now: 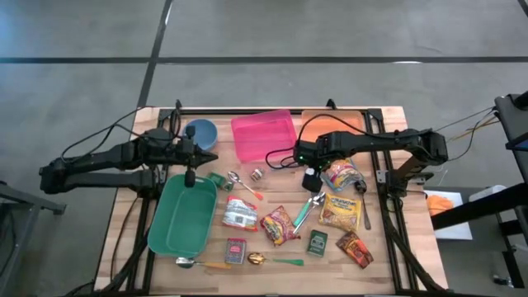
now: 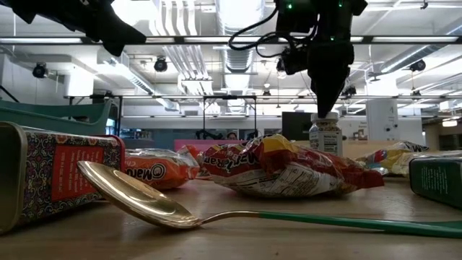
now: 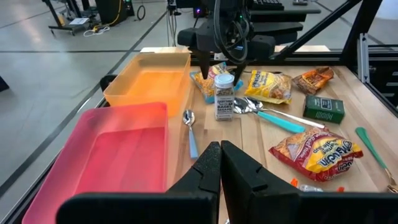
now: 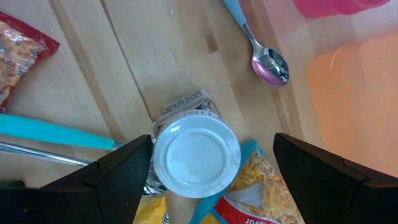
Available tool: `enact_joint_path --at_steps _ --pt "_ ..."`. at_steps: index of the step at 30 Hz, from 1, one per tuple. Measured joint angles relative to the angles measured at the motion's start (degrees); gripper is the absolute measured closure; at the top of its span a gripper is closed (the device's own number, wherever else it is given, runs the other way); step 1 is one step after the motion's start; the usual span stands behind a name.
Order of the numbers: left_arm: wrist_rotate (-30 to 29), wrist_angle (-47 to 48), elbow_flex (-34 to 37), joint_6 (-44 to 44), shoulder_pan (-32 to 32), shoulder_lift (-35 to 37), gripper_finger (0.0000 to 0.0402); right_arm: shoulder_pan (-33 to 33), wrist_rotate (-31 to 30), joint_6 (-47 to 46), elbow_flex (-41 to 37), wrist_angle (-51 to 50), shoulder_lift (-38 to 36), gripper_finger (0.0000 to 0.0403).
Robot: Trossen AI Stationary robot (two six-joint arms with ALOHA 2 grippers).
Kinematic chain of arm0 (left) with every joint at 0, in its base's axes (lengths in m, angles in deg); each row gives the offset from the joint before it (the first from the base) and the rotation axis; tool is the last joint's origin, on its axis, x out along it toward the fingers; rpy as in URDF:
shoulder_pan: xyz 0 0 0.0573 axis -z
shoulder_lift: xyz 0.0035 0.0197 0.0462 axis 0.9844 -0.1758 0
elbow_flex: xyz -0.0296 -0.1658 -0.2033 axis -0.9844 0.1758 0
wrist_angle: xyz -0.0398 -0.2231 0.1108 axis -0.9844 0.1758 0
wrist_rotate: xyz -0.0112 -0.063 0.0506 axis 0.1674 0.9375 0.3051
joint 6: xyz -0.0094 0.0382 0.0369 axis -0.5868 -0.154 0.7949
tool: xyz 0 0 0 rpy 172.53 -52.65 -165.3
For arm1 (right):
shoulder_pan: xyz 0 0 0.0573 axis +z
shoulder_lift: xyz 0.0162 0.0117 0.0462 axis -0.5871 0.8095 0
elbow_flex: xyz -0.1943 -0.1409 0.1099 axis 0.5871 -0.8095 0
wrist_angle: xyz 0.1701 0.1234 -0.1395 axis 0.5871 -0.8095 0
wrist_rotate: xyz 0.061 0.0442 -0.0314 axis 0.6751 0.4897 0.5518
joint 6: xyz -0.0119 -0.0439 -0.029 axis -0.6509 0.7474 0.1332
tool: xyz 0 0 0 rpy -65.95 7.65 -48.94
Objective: Pick & Place Food Item
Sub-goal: Put the white spice bottle into the orange bin
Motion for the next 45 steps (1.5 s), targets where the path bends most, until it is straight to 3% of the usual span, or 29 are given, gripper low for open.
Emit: enact_joint_path --at_steps 13,23,28,31,39,45 --pt "0.0 0.0 0.0 0.0 0.0 0.0 0.0388 -0.2 -1.6 -0.1 -2.9 2.2 0.0 0.0080" --pt "0.0 -0.1 0.0 0.0 0.0 0.0 0.0388 -0.1 -1.5 0.0 -2.9 2.3 0.0 0.0193" --pt "0.0 0.1 0.0 0.1 0.0 0.0 0.0388 -0.1 -0.7 1.3 -2.9 2.3 0.0 0.0206" --pt "0.0 0.2 0.0 0.1 0.0 0.0 0.0388 -0.1 -0.1 2.3 -2.9 2.3 0.0 0.0185" --pt "0.0 0.2 0.0 0.2 0.0 0.0 0.0388 -0.1 0.6 3.1 -2.9 2.6 0.0 0.0064" --pt "0.0 0.3 0.0 0.2 0.0 0.0 0.0388 -0.1 0.3 6.1 -2.9 3.1 0.0 0.0038"
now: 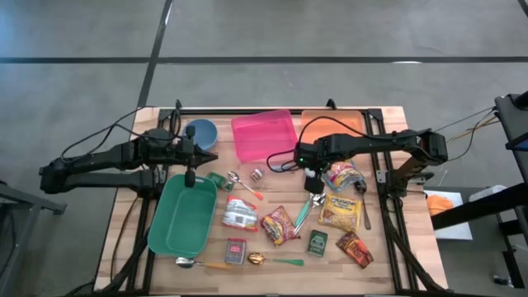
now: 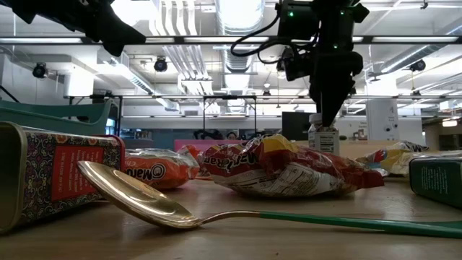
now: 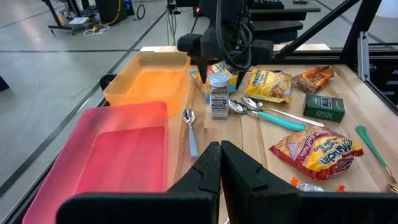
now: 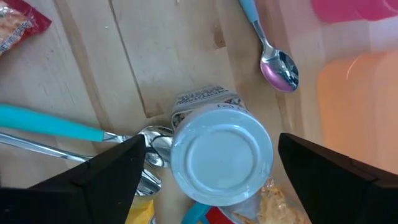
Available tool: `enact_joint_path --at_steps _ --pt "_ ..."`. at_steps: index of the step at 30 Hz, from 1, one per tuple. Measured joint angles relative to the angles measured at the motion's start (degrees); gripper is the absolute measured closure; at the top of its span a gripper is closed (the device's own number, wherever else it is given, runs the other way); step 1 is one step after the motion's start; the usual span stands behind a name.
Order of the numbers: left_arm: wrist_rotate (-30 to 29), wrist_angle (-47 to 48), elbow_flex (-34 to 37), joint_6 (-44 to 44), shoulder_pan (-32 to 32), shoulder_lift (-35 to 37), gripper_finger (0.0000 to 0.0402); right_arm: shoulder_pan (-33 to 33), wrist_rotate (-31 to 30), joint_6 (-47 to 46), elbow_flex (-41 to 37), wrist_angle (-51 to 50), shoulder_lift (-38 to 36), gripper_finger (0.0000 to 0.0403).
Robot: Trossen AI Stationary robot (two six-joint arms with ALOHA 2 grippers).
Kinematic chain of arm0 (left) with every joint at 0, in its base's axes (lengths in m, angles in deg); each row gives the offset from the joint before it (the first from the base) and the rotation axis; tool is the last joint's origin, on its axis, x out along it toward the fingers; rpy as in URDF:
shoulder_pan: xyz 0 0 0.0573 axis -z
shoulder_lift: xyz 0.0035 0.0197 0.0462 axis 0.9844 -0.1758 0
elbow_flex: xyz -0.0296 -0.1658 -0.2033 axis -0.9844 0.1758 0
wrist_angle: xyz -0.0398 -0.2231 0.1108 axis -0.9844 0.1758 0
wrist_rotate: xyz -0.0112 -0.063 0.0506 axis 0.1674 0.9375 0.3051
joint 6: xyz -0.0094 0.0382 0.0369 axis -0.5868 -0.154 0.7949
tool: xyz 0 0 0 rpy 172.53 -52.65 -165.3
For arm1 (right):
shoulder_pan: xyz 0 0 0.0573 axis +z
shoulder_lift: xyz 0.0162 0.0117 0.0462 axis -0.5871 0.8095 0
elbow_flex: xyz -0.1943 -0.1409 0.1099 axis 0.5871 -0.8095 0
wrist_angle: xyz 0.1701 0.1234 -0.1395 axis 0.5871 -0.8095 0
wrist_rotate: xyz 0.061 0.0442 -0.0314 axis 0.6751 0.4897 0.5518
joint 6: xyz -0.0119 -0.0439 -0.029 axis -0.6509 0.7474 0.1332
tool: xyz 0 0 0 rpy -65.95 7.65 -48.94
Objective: Pick & Place Food Item
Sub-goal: Put the white spice bottle into the orange bin
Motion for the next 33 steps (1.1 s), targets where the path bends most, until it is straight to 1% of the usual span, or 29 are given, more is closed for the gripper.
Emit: enact_joint_path --at_steps 6,8,11,18,25,30,33 --pt "0.0 0.1 0.0 0.0 0.0 0.0 0.0388 0.0 -0.2 2.0 0.0 0.9 0.0 0.0037" --pt "0.0 0.1 0.0 0.2 0.0 0.0 0.0388 0.0 -0.2 2.1 0.0 0.9 0.0 0.0047" --pt "0.0 0.1 0.0 0.9 0.0 0.0 0.0388 0.0 -0.2 2.1 0.0 0.9 0.0 0.0083" --pt "0.0 0.1 0.0 0.9 0.0 0.0 0.0388 0.0 -0.3 2.1 0.0 1.0 0.0 0.0201" --pt "0.0 0.2 0.0 0.9 0.0 0.0 0.0388 0.0 -0.4 0.4 0.0 1.0 0.0 0.0205" --pt "0.0 0.2 0.0 0.9 0.0 0.0 0.0388 0.0 -1.7 -1.9 0.4 0.1 0.0 0.0205" --pt "0.0 0.2 0.0 0.9 0.0 0.0 0.0388 0.0 -1.9 -1.8 1.7 -0.8 0.0 0.0205"
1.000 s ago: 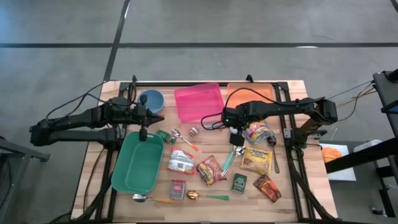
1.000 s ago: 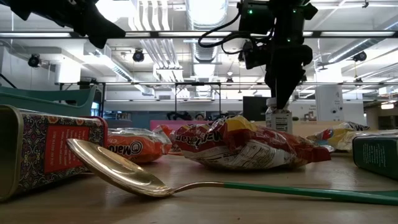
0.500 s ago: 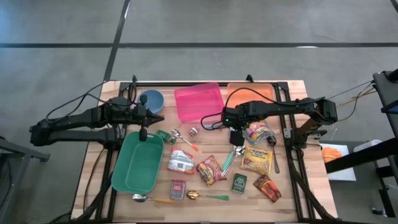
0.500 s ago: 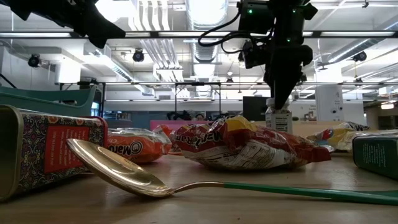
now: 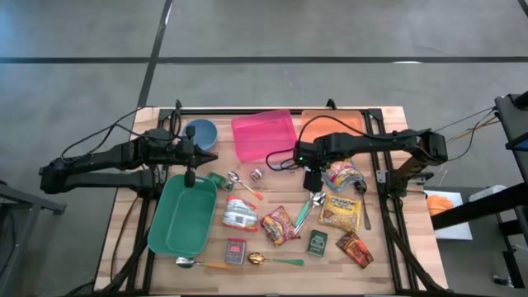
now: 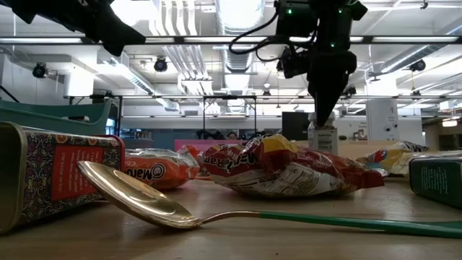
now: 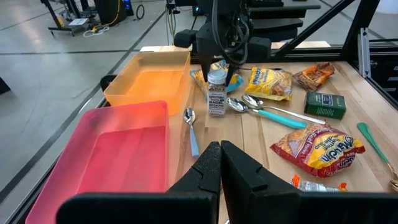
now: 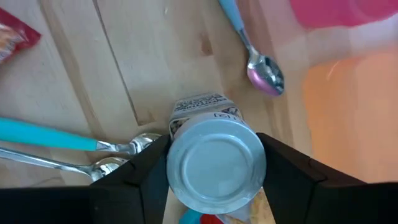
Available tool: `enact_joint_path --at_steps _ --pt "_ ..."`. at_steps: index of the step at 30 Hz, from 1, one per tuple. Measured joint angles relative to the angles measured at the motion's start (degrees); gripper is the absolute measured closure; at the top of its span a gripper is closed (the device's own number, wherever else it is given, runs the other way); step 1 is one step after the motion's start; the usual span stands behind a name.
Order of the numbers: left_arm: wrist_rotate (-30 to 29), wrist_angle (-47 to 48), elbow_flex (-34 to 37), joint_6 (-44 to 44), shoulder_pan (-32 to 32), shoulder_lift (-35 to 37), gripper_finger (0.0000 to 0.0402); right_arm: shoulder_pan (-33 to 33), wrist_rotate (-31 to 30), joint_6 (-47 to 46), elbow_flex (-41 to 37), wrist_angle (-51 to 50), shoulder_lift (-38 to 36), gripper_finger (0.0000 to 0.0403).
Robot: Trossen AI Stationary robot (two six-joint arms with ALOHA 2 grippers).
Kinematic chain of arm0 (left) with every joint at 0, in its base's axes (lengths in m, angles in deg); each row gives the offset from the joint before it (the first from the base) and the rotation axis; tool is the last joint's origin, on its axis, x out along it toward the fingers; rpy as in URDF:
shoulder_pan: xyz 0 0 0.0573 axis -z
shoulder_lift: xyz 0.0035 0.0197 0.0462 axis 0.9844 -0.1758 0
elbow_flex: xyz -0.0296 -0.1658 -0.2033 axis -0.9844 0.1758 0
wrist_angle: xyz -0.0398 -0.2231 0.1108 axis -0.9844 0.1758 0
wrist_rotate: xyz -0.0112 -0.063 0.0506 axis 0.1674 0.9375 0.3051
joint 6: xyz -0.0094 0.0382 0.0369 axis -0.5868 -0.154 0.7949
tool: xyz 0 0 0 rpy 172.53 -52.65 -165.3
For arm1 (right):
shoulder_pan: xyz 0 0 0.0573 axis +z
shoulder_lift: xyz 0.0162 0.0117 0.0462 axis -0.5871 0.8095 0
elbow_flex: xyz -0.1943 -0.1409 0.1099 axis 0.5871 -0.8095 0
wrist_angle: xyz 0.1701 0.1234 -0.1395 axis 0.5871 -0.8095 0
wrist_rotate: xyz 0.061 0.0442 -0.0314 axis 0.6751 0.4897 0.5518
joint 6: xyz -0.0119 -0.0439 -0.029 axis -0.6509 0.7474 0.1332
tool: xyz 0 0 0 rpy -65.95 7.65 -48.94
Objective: Pick & Place Food Item
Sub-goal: Put the white spice bottle into the orange bin
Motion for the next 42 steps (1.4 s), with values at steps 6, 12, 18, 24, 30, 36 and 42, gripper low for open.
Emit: enact_joint_path --at_steps 6,12,18,24,30,36,42 --pt "0.0 0.0 0.0 0.0 0.0 0.0 0.0388 -0.1 -2.1 0.4 5.0 -4.6 -0.1 0.0205" --pt "0.0 0.5 0.0 0.0 0.0 0.0 0.0388 -1.1 -8.3 0.1 12.5 -10.5 -0.1 0.0205" --pt "0.0 0.7 0.0 0.0 0.0 0.0 0.0388 -6.7 -10.4 -2.5 19.4 -16.1 -0.3 0.0205" --pt "0.0 0.8 0.0 0.0 0.0 0.0 0.0388 -15.7 -10.5 -1.9 20.2 -18.1 -2.2 0.0205" --pt "0.0 0.8 0.0 0.0 0.0 0.0 0.0388 -26.5 -10.5 -1.3 20.1 -20.8 -2.2 0.0205" --pt "0.0 0.9 0.0 0.0 0.0 0.0 0.0388 -35.1 -9.9 -1.0 17.8 -21.3 -1.7 0.0205" --pt "0.0 1.1 0.0 0.0 0.0 0.0 0.0388 -41.9 -7.2 0.2 12.5 -17.0 -1.7 0.0205"
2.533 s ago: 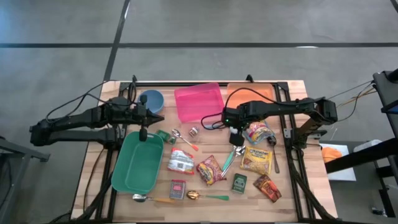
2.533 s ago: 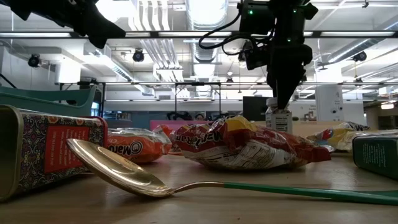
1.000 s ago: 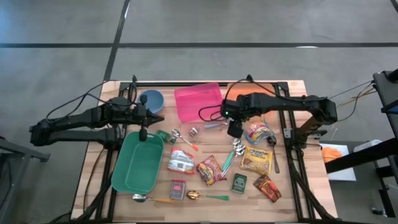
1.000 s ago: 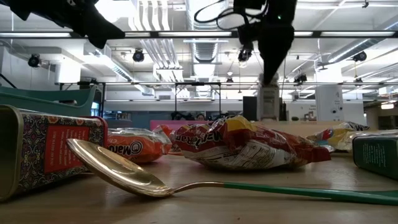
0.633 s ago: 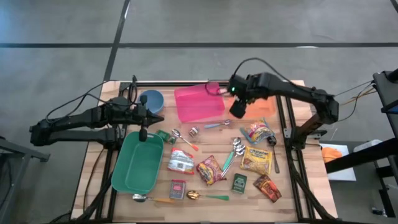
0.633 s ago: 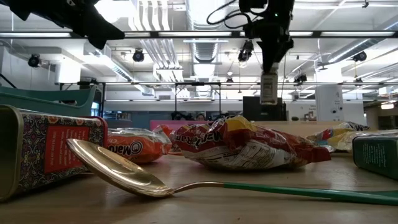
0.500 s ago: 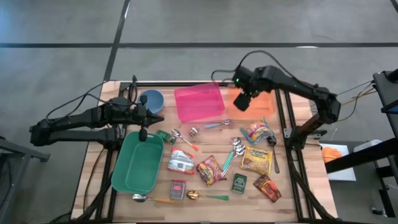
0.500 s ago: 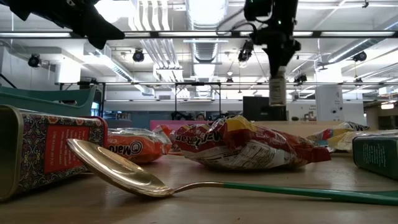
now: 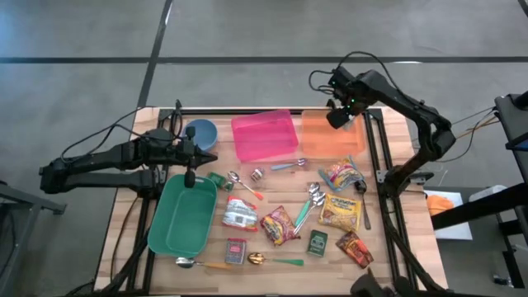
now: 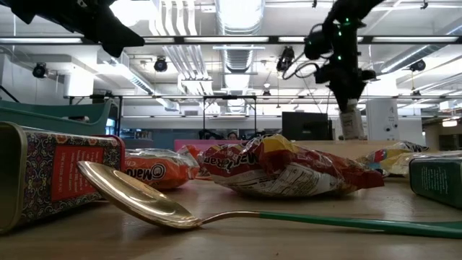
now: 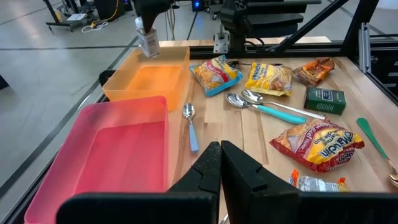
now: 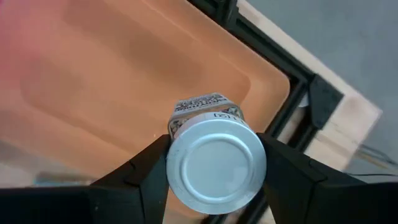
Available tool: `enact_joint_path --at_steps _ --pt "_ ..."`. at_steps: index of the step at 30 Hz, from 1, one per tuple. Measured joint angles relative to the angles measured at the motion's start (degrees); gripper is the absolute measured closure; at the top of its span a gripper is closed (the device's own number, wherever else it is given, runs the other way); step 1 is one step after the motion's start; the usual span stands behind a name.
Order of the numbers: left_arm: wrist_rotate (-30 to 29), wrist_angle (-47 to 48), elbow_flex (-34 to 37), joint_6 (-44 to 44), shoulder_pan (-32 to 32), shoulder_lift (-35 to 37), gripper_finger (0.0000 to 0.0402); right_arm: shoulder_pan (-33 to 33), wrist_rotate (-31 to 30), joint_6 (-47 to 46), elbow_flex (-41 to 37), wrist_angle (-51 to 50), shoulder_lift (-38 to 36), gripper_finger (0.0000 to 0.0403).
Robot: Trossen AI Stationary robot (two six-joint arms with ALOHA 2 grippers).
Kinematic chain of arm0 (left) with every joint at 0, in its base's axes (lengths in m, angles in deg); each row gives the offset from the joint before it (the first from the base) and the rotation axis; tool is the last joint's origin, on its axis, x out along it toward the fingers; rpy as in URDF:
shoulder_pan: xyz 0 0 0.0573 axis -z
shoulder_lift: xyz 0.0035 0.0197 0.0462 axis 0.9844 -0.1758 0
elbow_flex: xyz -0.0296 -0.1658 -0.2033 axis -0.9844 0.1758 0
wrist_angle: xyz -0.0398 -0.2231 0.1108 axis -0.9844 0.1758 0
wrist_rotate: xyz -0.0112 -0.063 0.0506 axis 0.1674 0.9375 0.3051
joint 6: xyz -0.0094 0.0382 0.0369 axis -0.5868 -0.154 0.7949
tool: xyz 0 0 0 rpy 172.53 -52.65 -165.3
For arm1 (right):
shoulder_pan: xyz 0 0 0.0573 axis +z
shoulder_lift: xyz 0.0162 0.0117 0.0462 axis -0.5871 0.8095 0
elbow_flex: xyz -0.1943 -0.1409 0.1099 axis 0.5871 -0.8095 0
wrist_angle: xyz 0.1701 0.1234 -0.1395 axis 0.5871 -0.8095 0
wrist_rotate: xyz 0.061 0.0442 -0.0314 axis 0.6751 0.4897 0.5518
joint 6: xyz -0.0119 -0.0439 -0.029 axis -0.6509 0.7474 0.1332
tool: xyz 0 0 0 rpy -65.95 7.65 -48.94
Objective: Pick & Place Food Item
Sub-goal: Put the white spice bottle into the orange bin
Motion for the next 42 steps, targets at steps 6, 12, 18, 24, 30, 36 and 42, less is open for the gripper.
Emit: enact_joint_path --at_steps 6,12,18,24,30,36,42 --pt "0.0 0.0 0.0 0.0 0.0 0.0 0.0388 -3.7 1.3 0.2 -5.0 7.7 0.0 0.0205" --pt "0.0 0.0 0.0 0.0 0.0 0.0 0.0388 -5.5 1.3 -1.9 -9.0 13.3 0.1 0.0205" --pt "0.0 0.0 0.0 0.0 0.0 0.0 0.0388 -7.6 1.4 -2.9 -12.1 16.8 0.1 0.0205" --pt "0.0 0.0 0.0 0.1 0.0 0.0 0.0388 -10.8 1.4 -2.9 -15.0 18.8 0.1 0.0205" --pt "0.0 0.0 0.0 0.2 0.0 0.0 0.0388 -10.9 1.3 -3.3 -15.8 20.9 0.0 0.0205" --pt "0.0 0.0 0.0 0.2 0.0 0.0 0.0388 -10.9 1.3 -3.3 -16.3 21.9 -0.1 0.0205" --pt "0.0 0.0 0.0 0.2 0.0 0.0 0.0388 -10.9 1.2 -3.5 -16.6 22.3 -0.2 0.0205"
